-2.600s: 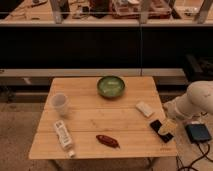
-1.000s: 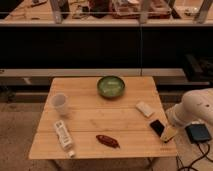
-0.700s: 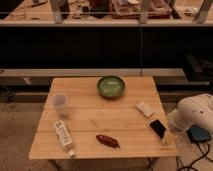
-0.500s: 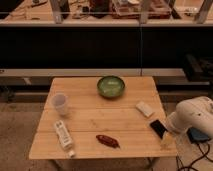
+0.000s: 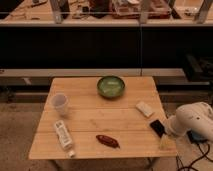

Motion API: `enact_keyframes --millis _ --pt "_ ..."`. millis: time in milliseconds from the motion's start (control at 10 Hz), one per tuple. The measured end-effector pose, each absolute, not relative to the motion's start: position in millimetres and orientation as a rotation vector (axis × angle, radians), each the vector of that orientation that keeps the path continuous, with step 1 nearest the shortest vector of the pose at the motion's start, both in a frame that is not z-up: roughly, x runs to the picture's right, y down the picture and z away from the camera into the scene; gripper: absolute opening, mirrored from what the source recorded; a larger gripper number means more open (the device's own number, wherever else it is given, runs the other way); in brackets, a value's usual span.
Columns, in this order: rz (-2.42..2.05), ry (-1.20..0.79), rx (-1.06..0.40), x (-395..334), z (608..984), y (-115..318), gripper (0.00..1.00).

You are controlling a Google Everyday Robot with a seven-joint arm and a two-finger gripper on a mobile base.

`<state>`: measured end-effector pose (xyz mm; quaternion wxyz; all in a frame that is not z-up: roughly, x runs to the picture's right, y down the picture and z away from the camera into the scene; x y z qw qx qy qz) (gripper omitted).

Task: Place the eraser on the white sponge

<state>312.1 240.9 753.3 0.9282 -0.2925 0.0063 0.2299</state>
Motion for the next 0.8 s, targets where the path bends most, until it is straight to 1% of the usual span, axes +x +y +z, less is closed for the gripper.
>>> enact_keyframes --millis 500,800 --pt "0.506 0.022 -0.589 327 777 259 0.8" --pt "0.516 0.007 -0.582 333 784 264 0.8"
